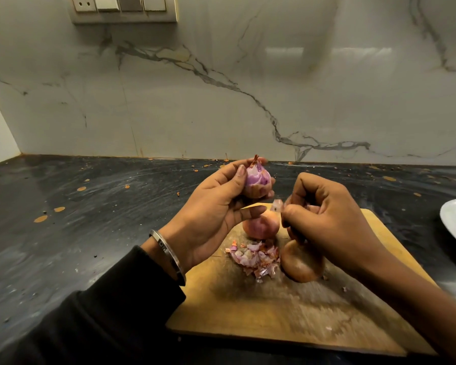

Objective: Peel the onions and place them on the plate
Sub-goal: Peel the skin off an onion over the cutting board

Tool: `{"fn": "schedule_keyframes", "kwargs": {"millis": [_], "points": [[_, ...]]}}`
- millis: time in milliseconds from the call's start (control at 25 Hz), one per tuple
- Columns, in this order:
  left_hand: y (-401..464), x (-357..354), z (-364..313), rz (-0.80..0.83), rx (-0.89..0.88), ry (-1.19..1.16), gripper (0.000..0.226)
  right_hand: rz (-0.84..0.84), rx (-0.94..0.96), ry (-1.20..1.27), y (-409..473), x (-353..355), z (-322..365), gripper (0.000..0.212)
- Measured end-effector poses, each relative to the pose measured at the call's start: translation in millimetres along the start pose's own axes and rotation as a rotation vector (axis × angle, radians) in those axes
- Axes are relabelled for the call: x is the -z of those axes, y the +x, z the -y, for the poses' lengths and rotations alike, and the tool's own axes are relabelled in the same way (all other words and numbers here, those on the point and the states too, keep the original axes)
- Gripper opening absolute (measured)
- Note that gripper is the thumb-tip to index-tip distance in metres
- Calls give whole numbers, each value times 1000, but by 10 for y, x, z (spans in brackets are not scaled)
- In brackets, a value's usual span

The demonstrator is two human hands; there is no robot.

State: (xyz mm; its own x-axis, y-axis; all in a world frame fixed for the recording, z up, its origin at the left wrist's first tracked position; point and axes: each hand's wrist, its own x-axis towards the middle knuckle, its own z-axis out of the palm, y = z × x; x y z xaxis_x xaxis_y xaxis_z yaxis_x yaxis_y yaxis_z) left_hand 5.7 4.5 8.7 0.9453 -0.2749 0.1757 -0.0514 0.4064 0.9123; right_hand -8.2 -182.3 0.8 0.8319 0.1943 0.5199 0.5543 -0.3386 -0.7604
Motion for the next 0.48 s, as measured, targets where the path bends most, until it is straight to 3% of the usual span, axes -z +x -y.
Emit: {"fn": "schedule_keyframes", "kwargs": {"millis": [160,280,480], "points": [[-2,16,11,-65,-9,35,42,150,84,-163,-30,-35,-16,18],[-2,29,-5,-70,-6,12,39,196,188,-271,-40,-62,-22,6],[23,20,31,-37,-18,10,37,-70,242,-280,5,-66,-78,19]]}}
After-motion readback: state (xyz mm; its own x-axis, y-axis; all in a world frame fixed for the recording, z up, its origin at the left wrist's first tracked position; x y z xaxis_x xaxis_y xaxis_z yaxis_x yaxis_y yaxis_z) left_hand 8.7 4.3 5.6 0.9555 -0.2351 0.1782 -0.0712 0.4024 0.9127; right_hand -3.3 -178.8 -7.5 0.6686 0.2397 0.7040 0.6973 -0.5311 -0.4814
